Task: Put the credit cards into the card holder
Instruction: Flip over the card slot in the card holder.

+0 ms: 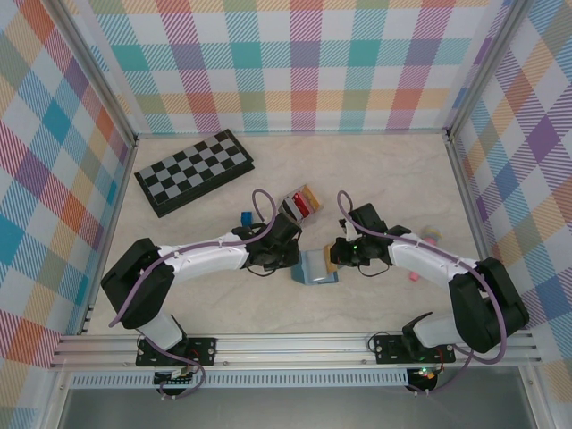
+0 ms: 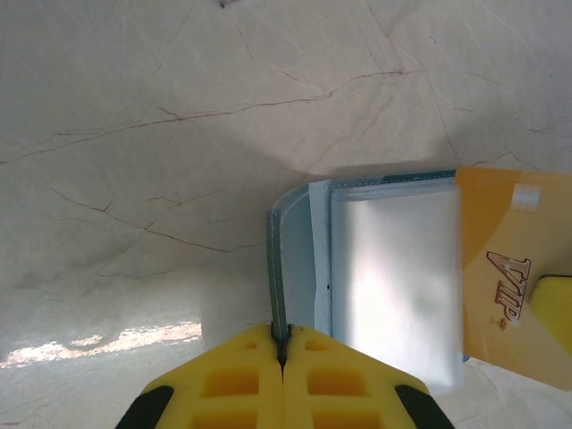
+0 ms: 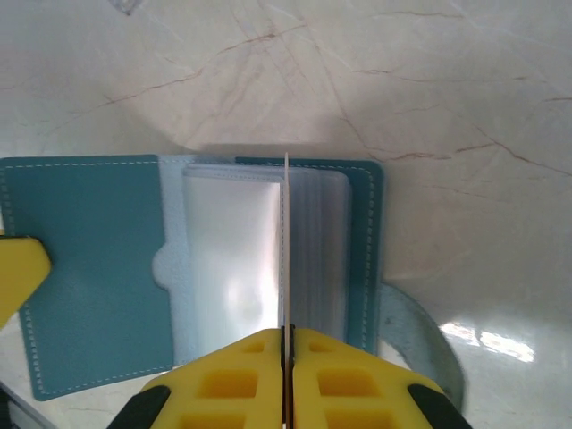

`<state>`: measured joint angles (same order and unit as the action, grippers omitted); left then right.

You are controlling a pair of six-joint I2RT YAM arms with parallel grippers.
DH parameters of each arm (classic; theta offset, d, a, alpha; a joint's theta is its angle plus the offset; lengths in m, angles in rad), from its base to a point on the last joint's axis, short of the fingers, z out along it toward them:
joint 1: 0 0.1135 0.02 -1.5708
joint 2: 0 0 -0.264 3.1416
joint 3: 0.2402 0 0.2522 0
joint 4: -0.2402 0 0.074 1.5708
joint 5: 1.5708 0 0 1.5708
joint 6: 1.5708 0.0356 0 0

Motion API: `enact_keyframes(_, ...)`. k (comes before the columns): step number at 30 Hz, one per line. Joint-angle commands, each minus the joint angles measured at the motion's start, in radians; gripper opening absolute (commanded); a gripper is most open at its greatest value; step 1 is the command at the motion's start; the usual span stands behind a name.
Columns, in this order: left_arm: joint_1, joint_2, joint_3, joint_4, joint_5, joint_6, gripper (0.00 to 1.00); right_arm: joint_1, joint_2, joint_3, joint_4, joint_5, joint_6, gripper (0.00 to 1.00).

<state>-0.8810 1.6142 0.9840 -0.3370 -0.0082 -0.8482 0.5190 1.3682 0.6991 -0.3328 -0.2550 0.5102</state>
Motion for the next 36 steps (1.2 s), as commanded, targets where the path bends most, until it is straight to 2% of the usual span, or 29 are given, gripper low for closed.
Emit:
enact_keyframes(1, 0.008, -0.005, -0.021, -0.004, 0.004, -0.005, 0.00, 0.006, 0.006, 0.002, 0.048, -0.080, 0.025, 0.08)
enact_keyframes(9, 0.008, -0.001, -0.026, 0.007, 0.003, -0.013, 0.00, 0.013, -0.009, 0.030, 0.065, -0.126, 0.053, 0.09)
enact_keyframes(16, 0.008, 0.005, -0.037, 0.030, -0.008, -0.024, 0.00, 0.048, 0.037, 0.023, 0.168, -0.208, 0.116, 0.09)
enact_keyframes(26, 0.014, 0.004, -0.090, 0.050, -0.024, -0.055, 0.00, 0.079, 0.163, -0.016, 0.278, -0.177, 0.200, 0.08)
enact_keyframes(30, 0.015, -0.004, -0.101, 0.034, -0.045, -0.053, 0.11, 0.079, 0.194, -0.022, 0.256, -0.145, 0.200, 0.08)
enact_keyframes(34, 0.014, -0.045, -0.133, 0.037, -0.070, -0.069, 0.35, 0.079, 0.208, -0.030, 0.245, -0.126, 0.198, 0.08)
enact_keyframes(36, 0.014, -0.061, -0.146, 0.051, -0.073, -0.073, 0.43, 0.079, 0.212, -0.030, 0.246, -0.128, 0.198, 0.08)
